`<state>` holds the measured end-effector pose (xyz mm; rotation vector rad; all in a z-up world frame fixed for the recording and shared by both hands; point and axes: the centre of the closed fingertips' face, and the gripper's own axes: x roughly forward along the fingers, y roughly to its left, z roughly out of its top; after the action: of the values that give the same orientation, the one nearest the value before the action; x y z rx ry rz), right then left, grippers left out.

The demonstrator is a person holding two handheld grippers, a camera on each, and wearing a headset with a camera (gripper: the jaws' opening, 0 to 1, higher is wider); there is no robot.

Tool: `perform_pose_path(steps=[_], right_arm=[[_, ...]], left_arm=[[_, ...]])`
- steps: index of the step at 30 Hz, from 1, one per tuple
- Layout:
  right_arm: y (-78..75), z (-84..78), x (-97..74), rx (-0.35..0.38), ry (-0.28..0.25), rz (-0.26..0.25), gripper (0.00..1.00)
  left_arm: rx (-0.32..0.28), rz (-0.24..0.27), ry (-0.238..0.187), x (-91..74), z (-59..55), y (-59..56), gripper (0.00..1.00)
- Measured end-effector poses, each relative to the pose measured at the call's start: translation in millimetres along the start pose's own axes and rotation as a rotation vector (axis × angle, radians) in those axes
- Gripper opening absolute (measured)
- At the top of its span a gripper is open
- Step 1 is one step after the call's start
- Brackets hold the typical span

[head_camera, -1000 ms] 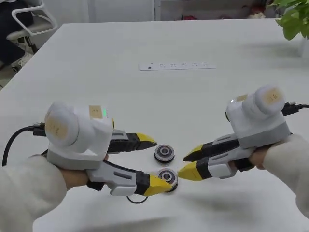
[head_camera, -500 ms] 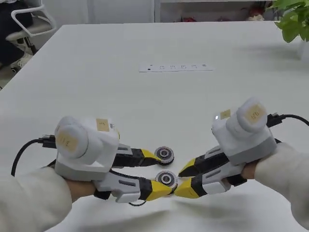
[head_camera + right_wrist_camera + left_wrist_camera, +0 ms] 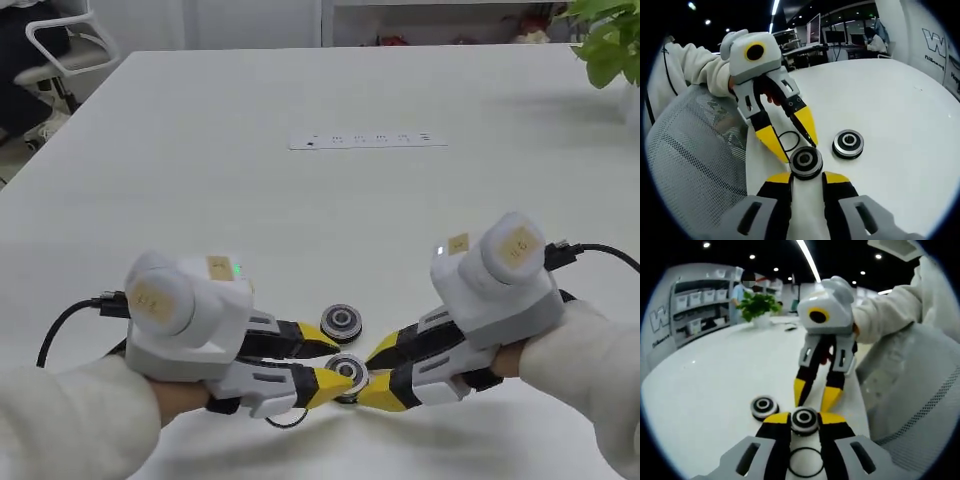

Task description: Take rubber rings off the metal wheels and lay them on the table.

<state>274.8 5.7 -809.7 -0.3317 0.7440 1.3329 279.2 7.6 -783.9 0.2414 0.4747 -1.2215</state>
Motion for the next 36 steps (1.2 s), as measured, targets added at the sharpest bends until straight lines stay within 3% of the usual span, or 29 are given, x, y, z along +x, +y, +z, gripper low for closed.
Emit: perform_pose_path(steps=[6,13,25,35,36], right_arm=[[0.1,-1.4,0.5,-0.021,0.006,-0.001,0.17],[-1.1,-3.5,0.2,-0.045,0.017,-0.006,0.11],[-3.9,-3.6,-1.6,-0.061,0.018,-0.024,0.02],[-9.1,-3.7,-4.5,0.018,0.015,-0.044,0.0],[-13.2,0.2,-6.8,0.029,-0.008,-0.053,0.0]], left_arm=[[0.008,0.004,0.026,2.8,-6.3,1.0,0.21],[0.051,0.012,0.032,3.3,-6.5,0.2,0.17],[0.048,0.012,0.024,2.7,-5.9,-0.6,0.15],[0.059,0.009,0.017,2.8,-5.9,-0.1,0.15],[0.059,0.005,0.015,2.7,-5.9,-0.3,0.15]])
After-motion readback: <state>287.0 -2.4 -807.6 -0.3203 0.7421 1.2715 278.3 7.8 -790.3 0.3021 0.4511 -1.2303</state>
